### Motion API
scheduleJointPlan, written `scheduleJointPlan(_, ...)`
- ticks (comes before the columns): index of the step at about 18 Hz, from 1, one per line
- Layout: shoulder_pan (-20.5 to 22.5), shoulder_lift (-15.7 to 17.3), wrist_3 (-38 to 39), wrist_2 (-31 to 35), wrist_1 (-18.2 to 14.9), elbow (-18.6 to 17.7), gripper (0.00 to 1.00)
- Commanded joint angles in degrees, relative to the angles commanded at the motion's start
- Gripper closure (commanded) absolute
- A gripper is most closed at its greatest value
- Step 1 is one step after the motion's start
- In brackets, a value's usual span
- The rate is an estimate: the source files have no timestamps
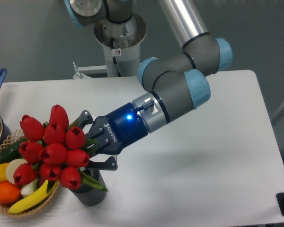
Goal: Insert the flowers into the vase
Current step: 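Lower the tulip stems down into the dark grey vase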
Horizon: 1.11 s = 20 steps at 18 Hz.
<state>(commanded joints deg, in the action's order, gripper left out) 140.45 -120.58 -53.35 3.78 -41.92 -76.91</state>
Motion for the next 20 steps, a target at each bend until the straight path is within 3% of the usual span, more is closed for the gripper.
scheduleJointPlan(12, 0.09, -1.06, -0.35, -0.18, 0.00, -1.22, 0.98)
scheduleJointPlan(20, 0.09, -0.80, -5.70, -0.18, 0.00, -6.23, 0.97)
